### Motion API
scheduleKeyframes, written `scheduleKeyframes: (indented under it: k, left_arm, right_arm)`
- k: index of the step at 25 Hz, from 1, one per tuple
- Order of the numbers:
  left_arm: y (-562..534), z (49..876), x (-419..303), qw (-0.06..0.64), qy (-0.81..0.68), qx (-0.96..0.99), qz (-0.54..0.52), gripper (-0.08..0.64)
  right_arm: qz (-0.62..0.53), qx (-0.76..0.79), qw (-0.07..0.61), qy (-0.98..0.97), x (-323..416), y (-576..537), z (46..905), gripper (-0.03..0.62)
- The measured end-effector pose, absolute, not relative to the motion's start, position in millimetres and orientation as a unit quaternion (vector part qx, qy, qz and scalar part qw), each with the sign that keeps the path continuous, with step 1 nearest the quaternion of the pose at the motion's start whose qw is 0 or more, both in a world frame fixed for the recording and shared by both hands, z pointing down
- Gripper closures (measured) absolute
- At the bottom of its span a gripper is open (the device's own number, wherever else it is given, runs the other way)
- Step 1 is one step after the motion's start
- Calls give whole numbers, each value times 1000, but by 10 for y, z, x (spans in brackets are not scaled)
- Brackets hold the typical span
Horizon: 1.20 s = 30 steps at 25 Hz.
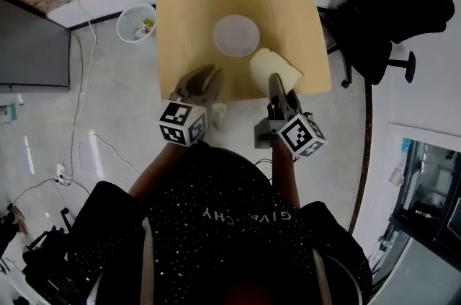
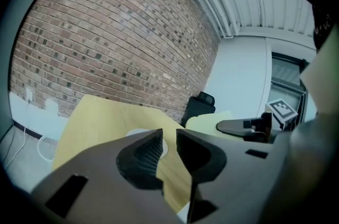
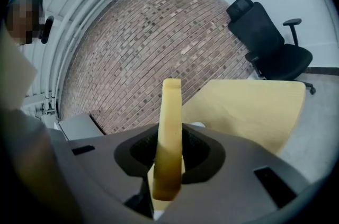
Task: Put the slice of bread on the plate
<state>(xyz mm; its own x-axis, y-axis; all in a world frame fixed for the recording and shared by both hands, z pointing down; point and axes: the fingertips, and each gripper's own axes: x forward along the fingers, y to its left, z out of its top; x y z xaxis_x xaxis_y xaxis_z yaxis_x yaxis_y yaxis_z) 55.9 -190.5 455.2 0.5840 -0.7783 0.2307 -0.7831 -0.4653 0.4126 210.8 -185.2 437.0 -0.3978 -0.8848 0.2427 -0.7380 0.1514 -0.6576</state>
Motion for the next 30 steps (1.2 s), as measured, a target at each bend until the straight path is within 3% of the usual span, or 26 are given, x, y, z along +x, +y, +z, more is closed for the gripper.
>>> scheduleKeyframes:
  k: [16,30]
  left_arm:
    - [-2810,4823,610,272,-474,838,-9,472]
    - [-2767,4874,330,296,-536,790,-28,472]
  right_arm:
    - [-413,-499,19,762,1988,-2855,4692,497]
    - [-530,-384,-39,755,1262,-3342,5069,495]
